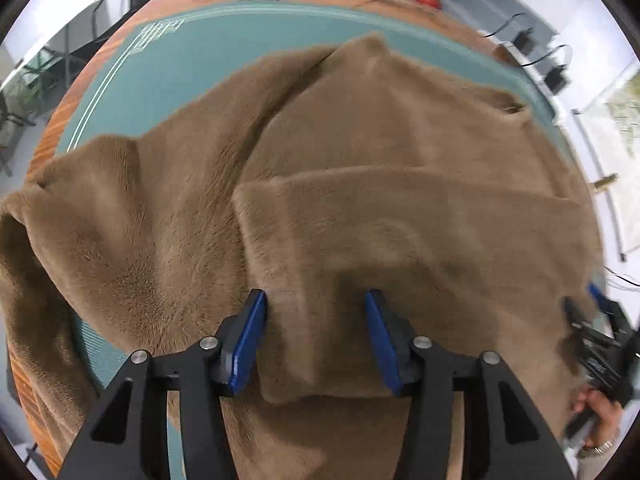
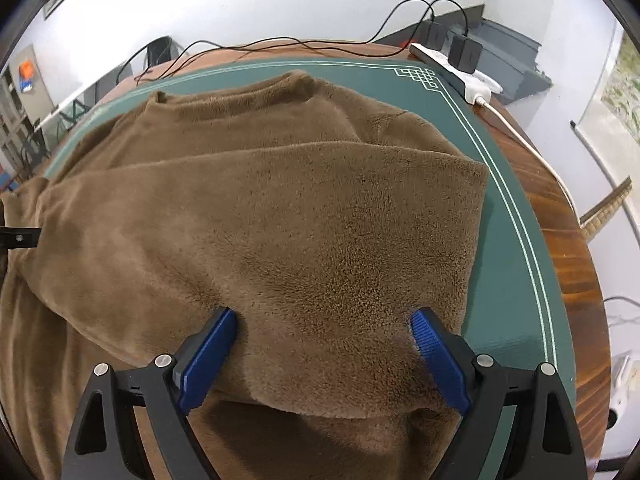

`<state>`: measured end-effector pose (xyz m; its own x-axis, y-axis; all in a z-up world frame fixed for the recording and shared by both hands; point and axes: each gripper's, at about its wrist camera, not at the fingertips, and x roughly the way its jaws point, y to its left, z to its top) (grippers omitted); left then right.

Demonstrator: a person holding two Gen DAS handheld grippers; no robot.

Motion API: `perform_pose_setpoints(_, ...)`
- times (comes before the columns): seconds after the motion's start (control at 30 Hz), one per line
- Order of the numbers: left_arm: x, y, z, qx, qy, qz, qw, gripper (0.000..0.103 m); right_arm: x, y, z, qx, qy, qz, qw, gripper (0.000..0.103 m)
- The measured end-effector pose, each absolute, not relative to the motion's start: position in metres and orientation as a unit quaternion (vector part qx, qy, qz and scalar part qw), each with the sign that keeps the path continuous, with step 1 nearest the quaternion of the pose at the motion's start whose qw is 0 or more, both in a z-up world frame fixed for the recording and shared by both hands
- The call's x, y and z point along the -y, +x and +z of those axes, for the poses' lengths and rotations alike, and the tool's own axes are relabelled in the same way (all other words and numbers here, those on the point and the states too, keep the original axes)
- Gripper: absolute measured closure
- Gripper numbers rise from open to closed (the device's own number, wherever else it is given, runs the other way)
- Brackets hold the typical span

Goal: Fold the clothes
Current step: 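Release the folded sleeve and pull the left gripper back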

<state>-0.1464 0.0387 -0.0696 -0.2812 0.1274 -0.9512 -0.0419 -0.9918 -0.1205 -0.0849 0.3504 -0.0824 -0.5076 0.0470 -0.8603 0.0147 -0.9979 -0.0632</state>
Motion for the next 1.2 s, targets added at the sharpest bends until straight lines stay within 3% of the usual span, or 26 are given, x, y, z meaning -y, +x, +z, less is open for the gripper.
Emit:
perform_pose_setpoints(0.17, -0.04, -0.148, -0.072, 0.023, -0.599, 0.799, 0.045, 0.043, -0.35, -0.087, -0.087, 0.043, -0.493, 0.869, 0.015, 0.003)
perform_pose_setpoints(0.3, -0.038, -0.132, -0.056, 0.035, -0.602, 0.798, 0.026, 0.043, -0.343, -0.079, -0.07, 0.055, -0.497, 0.865, 0.037, 0.002)
perform_pose_setpoints(0.5, -0.044, -0.075, -0.039, 0.068, -0.604, 0.793, 0.036, 0.04, -0.302, -0.005, -0.036, 0.043, -0.469, 0.879, -0.077, 0.002)
perform_pose_setpoints(0.7, -0.053, -0.014, -0.038, 0.109, -0.607, 0.787, 0.036, 0.039, -0.267, 0.07, -0.06, 0.089, -0.487, 0.855, -0.153, 0.002)
perform_pose_setpoints(0.9, -0.017, 0.062, -0.028, 0.196, -0.572, 0.797, -0.002, 0.039, -0.283, 0.098, -0.09, 0.116, -0.508, 0.839, -0.154, 0.001)
perform_pose_setpoints(1.2, 0.114, 0.157, -0.042, 0.374, -0.514, 0.762, -0.123, 0.039, -0.289, 0.106, -0.09, 0.114, -0.485, 0.852, -0.159, 0.001)
